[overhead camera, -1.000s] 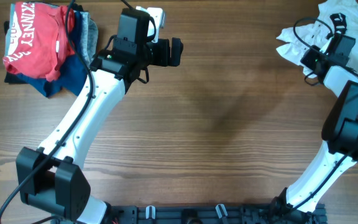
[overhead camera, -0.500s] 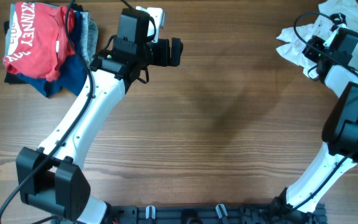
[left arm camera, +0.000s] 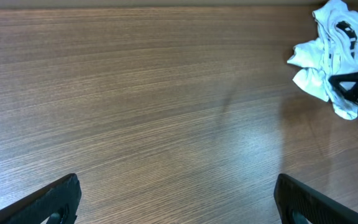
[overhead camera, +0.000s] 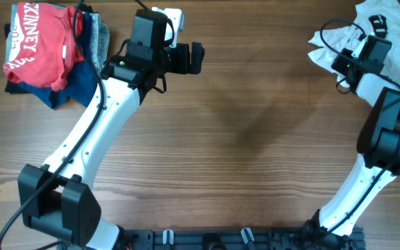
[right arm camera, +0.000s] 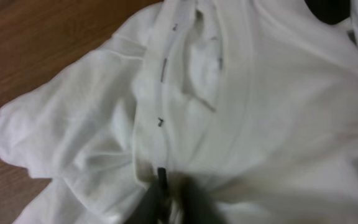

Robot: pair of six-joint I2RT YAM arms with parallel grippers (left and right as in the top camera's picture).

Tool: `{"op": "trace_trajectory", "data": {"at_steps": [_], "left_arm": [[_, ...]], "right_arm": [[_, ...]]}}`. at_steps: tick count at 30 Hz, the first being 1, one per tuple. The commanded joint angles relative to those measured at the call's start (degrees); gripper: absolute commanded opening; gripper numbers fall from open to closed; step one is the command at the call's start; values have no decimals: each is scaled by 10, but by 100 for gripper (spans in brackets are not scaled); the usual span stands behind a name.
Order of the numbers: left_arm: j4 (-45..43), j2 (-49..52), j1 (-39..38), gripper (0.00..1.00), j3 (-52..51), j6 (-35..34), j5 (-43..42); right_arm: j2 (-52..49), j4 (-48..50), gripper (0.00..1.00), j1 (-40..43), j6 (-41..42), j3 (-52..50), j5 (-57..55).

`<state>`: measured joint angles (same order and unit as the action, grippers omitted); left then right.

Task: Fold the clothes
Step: 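Close the right gripper on the white shirt's collar edge, then drag the white shirt with the right gripper toward table center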

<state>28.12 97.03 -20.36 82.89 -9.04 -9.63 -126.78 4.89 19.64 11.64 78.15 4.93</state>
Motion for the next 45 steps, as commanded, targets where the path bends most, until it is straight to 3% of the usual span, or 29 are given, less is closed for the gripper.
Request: {"op": "trace_trajectory", "data": {"at_steps": [1, 12, 19, 27, 37, 45], "left_arm": [[0, -6, 0, 100, 7, 9, 6], [-8, -14, 15, 100, 7, 9, 14], [-7, -58, 57, 100, 7, 9, 14], [3, -126, 117, 100, 7, 10, 14], [70, -128, 177, 100, 7, 11, 23], [82, -128, 213, 100, 7, 11, 23]], "right_arm": [[-4, -33, 4, -3, 10, 9, -15], [123, -225, 4, -6, -17, 105, 65], [197, -311, 4, -52, -53, 131, 124], [220, -375, 4, -198, -71, 131, 195], [215, -405, 4, -453, -87, 131, 156], [208, -399, 4, -525, -86, 131, 156]]}}
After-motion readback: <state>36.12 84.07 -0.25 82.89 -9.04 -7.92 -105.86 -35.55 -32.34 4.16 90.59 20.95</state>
